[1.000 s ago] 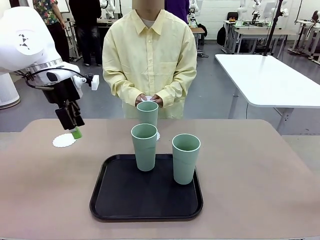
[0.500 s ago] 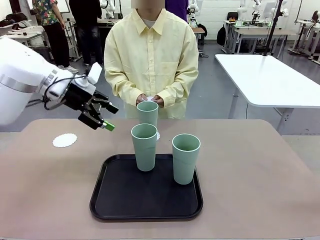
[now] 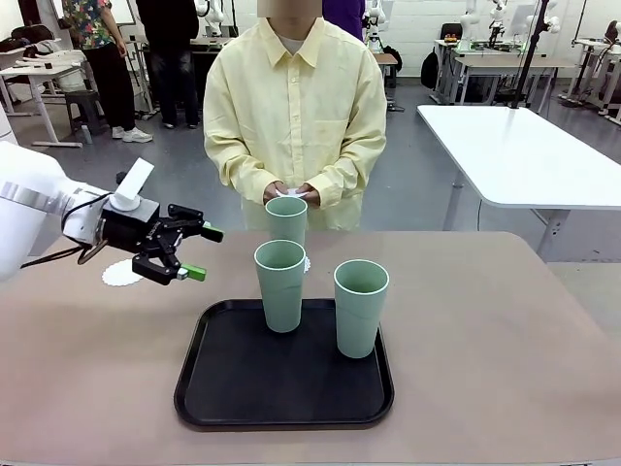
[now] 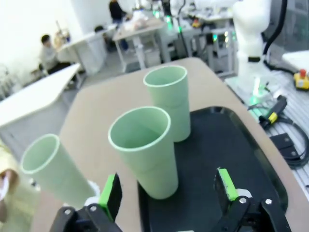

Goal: Place coasters on the table and set cups on them.
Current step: Take one Reusable plastic cup from the Flat Tray and place it on a coaster set by the human.

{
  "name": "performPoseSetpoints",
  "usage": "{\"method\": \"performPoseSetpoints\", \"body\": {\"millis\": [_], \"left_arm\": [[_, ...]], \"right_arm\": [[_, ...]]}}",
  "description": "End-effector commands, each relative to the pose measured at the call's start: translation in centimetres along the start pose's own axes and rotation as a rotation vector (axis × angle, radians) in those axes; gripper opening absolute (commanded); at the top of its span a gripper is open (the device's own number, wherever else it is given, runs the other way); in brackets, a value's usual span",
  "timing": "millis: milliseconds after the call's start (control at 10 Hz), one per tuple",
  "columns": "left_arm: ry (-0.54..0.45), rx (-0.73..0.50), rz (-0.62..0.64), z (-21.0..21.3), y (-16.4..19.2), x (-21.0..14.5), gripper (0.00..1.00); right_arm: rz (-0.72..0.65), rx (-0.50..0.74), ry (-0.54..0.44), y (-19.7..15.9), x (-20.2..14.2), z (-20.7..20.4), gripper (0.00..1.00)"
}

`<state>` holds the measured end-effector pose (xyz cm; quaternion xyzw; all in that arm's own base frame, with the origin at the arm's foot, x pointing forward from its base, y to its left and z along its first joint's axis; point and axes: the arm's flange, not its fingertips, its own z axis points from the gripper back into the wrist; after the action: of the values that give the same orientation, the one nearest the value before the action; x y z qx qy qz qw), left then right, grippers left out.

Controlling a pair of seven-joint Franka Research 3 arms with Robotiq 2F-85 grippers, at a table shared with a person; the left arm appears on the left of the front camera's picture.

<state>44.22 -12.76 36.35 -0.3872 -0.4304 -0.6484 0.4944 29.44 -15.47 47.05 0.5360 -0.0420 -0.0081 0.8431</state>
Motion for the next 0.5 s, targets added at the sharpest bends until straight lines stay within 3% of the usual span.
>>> {"method": "performPoseSetpoints", "body": {"millis": [0,400], "left_arm": [[-0.050,0.024,0.099,-0.2,1.2,-1.2,1.00],[0.001,0.111,0.175,-3.4,0.8,-3.6,1.00]], "right_arm": [[0.007,0.011,-0.001,0.0,0.0,0.1,1.00],[0.007,0.011,-0.001,0.0,0.0,0.1,1.00]]}}
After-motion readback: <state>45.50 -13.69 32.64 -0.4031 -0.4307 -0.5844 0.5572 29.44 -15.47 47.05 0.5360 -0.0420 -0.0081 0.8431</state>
